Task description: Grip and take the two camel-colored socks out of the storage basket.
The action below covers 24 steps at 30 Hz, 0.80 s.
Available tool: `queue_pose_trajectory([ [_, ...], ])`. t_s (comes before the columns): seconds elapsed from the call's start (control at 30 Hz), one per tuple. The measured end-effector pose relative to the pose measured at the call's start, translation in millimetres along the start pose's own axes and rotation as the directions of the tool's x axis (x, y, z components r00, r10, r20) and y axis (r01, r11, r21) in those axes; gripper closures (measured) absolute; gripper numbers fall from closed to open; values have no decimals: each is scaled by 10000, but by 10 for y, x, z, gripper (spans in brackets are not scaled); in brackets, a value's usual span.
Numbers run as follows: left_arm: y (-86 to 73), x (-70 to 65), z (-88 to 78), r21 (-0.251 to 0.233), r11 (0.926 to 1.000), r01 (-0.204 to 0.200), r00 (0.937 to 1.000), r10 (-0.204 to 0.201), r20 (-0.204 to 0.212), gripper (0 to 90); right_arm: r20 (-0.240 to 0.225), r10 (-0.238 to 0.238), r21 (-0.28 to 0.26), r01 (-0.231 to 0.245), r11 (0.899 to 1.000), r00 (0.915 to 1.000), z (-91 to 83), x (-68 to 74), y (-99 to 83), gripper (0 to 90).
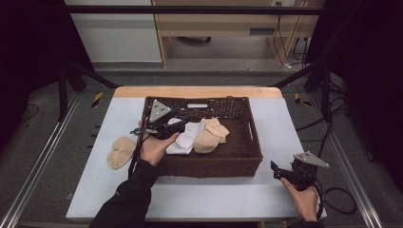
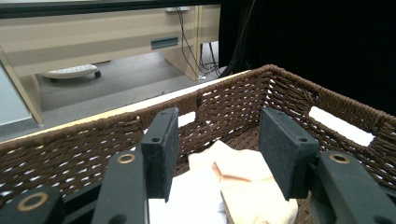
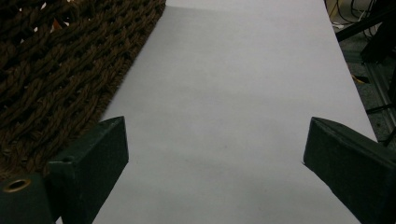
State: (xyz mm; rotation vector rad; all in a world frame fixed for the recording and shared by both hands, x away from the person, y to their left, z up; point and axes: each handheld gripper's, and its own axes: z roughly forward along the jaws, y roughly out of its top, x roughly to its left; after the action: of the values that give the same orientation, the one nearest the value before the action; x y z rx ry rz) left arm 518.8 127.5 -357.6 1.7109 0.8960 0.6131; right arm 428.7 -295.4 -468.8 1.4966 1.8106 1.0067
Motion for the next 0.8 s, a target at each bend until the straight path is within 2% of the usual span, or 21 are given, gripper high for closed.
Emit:
queue_pose_trajectory([
  [0.2,21,-52,183,182,9998,39,10000,-40,55,467,-10,-3,38,3,10000,10000,3,10,-3,69],
  [0.37,-32,-89,362,692,9975,-165,9998,157,116,469,-33,13,-15,-13,10000,10000,-4,1,0,75],
  [0.5,-144,-119,507,1409,9894,-355,9992,329,213,468,-42,15,-13,-15,10000,10000,-1,2,-1,79],
  [0.73,-306,-135,630,2121,9765,-380,9990,318,325,467,-42,-34,29,34,10000,10000,3,10,-3,82],
  [0.8,-343,-133,652,2427,9690,-457,9986,382,356,466,-23,-23,44,23,10000,10000,5,11,-3,82],
])
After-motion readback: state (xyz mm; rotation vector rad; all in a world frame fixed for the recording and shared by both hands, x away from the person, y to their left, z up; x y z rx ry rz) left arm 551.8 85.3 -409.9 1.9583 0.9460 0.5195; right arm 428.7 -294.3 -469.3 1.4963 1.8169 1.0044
